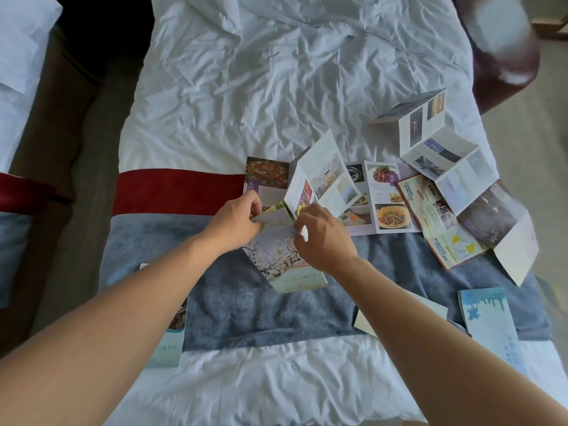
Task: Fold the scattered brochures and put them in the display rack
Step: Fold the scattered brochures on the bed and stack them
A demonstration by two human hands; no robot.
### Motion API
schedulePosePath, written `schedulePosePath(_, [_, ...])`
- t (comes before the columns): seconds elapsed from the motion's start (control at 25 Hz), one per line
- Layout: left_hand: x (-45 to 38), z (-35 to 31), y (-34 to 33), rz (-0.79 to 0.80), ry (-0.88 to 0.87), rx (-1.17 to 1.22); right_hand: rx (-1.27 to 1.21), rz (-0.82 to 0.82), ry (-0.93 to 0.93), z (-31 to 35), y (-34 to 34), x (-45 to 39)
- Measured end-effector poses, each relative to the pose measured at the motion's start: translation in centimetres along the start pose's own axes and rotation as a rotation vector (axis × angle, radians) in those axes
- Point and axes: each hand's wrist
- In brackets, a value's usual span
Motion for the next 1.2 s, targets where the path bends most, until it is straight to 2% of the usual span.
schedulePosePath(0.08, [0.2,-0.3,-0.1,-0.038,-0.024,-0.009,-0.003,0.009,-0.062,-0.2,-0.2,-0.2])
schedulePosePath(0.24, [0.0,-0.7,0.2,0.003,-0.095,-0.031,-0.087,0.101,-0.182,0.2,-0.7,-0.6])
schedulePosePath(0.4, [-0.2,-0.5,0.2,-0.006,-0.106,-0.062,-0.214,0.051,-0.228,1.5,-1.2,-1.1])
schedulePosePath(0.52, [-0.1,-0.4,0.5,-0.075,-0.158,-0.095,-0.159,0.041,-0.205,2.4,-1.2,-1.3])
schedulePosePath(0.6, [-0.1,-0.4,0.8,-0.128,-0.243,-0.213,-0.136,0.01,-0.175,2.9,-0.9,-1.3])
schedulePosePath(0.72, [-0.3,-0.8,0.9,-0.12,-0.383,-0.319,-0.128,-0.043,-0.079,3.4,-0.6,-1.4])
schedulePosePath(0.8, [-0.3,-0.9,0.7,-0.101,-0.407,-0.313,-0.118,-0.071,-0.029,3.5,-0.4,-1.5])
schedulePosePath(1.0, [0.0,-0.3,0.9,-0.101,-0.263,-0.1,0.002,-0.08,0.0,2.3,0.0,-0.9])
schedulePosePath(1.08, [0.1,0.0,1.2,-0.152,-0.174,0.008,0.009,-0.131,0.002,2.1,0.2,-0.6])
schedulePosePath(1.16, [0.1,0.1,1.7,-0.218,0.019,0.146,0.0,-0.214,-0.012,2.4,0.4,-0.6])
schedulePosePath(1.2, [0.1,0.2,2.0,-0.194,0.156,0.247,-0.005,-0.231,-0.019,2.6,0.7,-0.7])
Point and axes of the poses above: each hand's wrist, its own x-axis away from the middle knuckle, its own y-axis out of the back of the hand, z = x × y
